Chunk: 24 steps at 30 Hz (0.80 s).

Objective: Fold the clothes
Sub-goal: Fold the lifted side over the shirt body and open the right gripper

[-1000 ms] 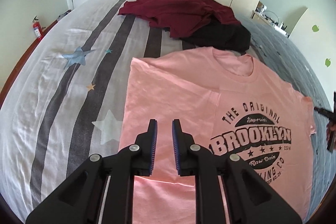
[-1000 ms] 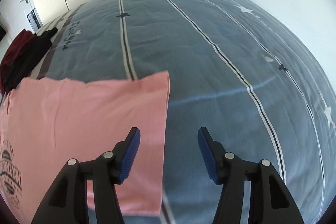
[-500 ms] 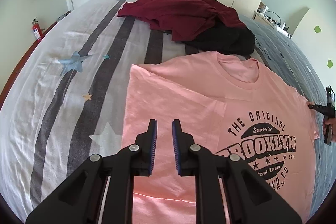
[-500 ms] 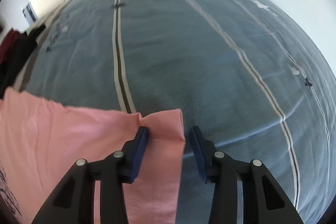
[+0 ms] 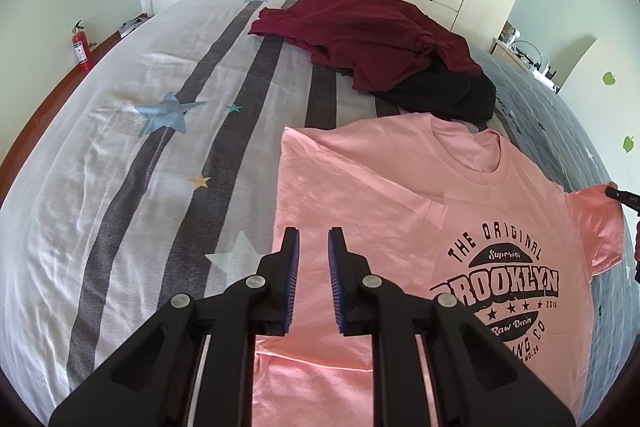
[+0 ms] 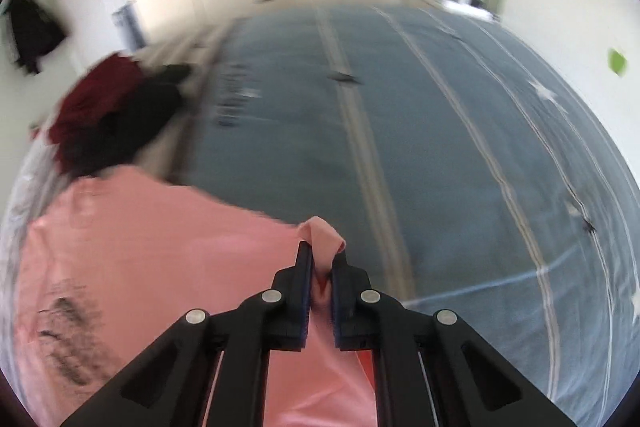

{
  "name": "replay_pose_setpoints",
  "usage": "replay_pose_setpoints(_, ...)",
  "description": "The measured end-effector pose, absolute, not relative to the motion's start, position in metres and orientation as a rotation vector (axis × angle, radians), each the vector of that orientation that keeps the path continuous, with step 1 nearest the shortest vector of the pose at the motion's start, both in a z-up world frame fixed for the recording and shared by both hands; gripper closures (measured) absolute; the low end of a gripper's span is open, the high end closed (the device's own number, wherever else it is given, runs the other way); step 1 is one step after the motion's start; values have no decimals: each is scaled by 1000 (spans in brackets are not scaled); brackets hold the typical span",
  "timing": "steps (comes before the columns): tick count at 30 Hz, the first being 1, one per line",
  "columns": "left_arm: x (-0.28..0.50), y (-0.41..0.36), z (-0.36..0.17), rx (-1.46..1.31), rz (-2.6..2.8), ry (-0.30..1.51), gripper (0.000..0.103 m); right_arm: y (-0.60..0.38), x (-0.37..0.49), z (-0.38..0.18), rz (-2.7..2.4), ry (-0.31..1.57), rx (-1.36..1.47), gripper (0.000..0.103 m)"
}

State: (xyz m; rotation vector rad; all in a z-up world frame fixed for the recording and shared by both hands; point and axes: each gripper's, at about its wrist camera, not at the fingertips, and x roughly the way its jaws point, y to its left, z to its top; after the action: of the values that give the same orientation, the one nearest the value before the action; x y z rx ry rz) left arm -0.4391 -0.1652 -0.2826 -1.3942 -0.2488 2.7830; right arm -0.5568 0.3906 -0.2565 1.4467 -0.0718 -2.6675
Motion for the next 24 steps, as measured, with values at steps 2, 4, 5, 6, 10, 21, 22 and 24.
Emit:
replay_pose_setpoints(2, -437, -169, -280, -1390, 2783, -264, 90, 348, -556, -249, -2600, -80, 1440, 95)
replay_pose_setpoints(4, -435, -173, -277, -1389, 2778, -275, 90, 305, -562, -247, -2510, -115, 1456, 93)
replay_pose_setpoints(5, -434, -174, -276, -1390, 2777, -275, 90, 288, -564, -246, -2472, -131, 1450, 91)
replay_pose_setpoints(6, -432, -175, -275, -1388, 2775, -276, 89, 272, -566, -245, -2439, -145, 1435, 86)
replay_pose_setpoints(10, -427, -176, -275, -1377, 2763, -257, 87, 264, -569, -241, -2436, -251, 1363, 73)
replay_pose_setpoints(21, -416, -163, -292, -1436, 2719, -237, 86, 379, -503, -313, -2602, -213, 1605, 73)
replay_pose_setpoints(22, -417, -160, -293, -1438, 2717, -235, 86, 382, -495, -316, -2600, -206, 1599, 73)
replay_pose_setpoints(24, -418, -156, -294, -1440, 2713, -233, 86, 381, -481, -320, -2595, -170, 1574, 73)
